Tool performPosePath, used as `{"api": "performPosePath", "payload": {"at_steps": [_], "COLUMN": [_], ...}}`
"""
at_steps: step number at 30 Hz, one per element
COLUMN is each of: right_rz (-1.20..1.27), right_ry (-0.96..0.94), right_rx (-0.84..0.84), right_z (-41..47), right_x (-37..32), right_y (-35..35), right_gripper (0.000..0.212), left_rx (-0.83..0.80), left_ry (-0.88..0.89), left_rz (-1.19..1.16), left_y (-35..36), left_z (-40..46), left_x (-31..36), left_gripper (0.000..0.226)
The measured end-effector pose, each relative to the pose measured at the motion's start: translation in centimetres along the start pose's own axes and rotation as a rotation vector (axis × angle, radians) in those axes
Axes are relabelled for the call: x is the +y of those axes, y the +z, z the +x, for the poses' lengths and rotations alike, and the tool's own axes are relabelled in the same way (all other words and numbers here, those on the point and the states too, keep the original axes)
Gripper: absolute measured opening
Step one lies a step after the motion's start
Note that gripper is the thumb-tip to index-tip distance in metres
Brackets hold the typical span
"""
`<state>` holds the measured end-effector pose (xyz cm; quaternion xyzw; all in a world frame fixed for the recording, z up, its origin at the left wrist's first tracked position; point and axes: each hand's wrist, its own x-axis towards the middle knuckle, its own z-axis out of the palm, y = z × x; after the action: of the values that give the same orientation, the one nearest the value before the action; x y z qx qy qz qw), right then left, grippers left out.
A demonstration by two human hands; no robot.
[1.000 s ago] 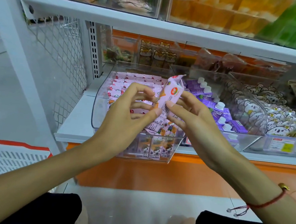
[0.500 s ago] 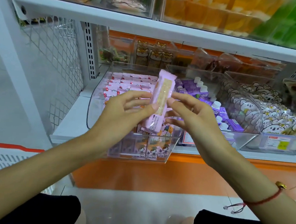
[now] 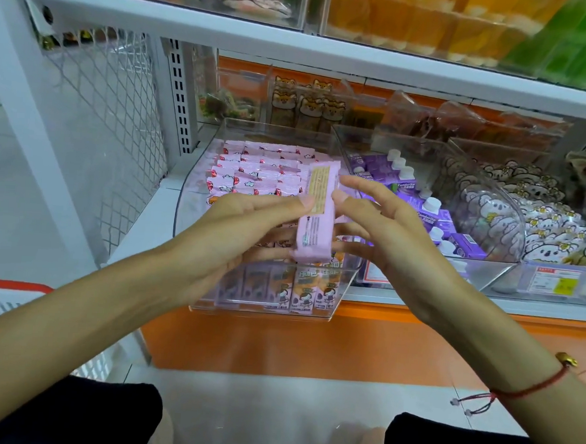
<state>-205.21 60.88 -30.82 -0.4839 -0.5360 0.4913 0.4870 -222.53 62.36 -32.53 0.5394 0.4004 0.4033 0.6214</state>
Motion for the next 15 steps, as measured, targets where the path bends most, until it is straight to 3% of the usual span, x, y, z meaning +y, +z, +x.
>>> {"api": "performPosePath", "payload": {"at_steps": [4,8,15], "right_rz": [-0.193,-0.23,-0.242], "right_ry": [-0.196,-0.366,-0.409], "right_rx": [-0.06,-0.11,-0.12], "right_z": [-0.4,-1.0,-1.0], "right_x": [0.4,0.6,0.8], "right_y": [-0.4,-0.2,-0.1], "right_gripper": [0.044,0.045,0.047], "left_rx": [-0.028,-0.039,-0.02], "left_ry": [0.104,0.192,0.235], "left_rz": [0.113,0.154,0.185], "left_y": [-0.5,-0.8,-0.6], "left_z": [0.0,-0.2,-0.3], "left_x": [-0.1,0.0,0.1], "left_gripper": [0.046,0.049,0.048]}}
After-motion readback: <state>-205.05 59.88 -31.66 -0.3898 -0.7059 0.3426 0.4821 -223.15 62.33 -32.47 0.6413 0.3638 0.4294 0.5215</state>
